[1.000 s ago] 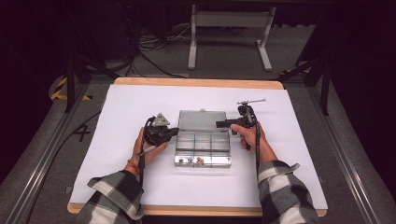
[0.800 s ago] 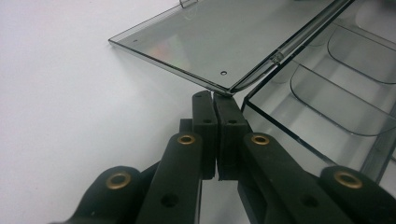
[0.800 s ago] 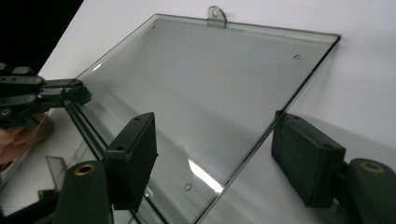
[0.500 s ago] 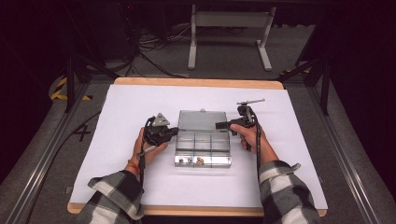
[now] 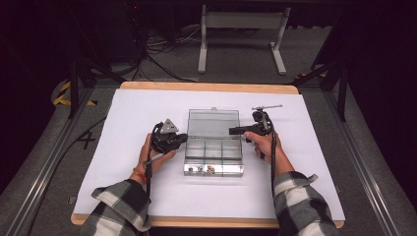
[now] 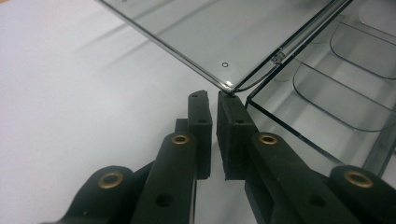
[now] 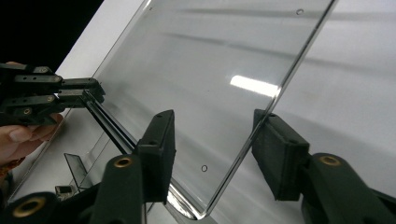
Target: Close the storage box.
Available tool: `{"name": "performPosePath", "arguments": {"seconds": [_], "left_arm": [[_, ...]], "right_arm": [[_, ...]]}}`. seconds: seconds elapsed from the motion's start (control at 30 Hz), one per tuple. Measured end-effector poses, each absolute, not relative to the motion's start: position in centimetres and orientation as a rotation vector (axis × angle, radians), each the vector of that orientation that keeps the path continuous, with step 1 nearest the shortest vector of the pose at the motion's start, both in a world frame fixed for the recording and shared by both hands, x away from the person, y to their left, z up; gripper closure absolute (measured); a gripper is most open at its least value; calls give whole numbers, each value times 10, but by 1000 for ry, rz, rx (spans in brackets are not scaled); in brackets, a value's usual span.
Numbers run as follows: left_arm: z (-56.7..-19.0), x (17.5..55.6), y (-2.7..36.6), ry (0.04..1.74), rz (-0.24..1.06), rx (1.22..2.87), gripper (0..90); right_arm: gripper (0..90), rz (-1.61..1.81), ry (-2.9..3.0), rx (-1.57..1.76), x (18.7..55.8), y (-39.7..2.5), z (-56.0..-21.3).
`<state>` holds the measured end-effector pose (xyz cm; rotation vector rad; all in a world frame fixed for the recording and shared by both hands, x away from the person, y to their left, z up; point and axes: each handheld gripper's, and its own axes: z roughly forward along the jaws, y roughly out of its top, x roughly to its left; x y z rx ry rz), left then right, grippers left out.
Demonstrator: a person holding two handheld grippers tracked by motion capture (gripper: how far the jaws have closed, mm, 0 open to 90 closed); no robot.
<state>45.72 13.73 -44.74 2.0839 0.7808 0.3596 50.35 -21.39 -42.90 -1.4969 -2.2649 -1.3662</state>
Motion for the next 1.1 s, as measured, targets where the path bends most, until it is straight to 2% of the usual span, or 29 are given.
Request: {"name": "performPosePath", "arguments": {"seconds": [0.17,0.23,0.33,0.6,0.8,1.07,1.1], "left_arm": [[-443,459,144,786,374,2084,740],[-439,459,149,786,359,2055,734],[-433,458,156,789,326,1985,648],[-430,456,149,747,263,1937,535],[-433,459,141,755,259,1942,513],[-435,462,132,765,268,1956,536],[-434,462,132,769,273,1955,559]], "right_arm": [[586,-1414,-2310,-1459,500,-217,-424],[602,-1435,-2331,-1440,498,-218,-423],[612,-1451,-2371,-1418,497,-218,-421],[659,-1488,-2426,-1382,492,-219,-417],[682,-1498,-2465,-1370,488,-219,-414],[712,-1511,-2507,-1343,485,-219,-410],[720,-1510,-2515,-1341,484,-219,-409]]}}
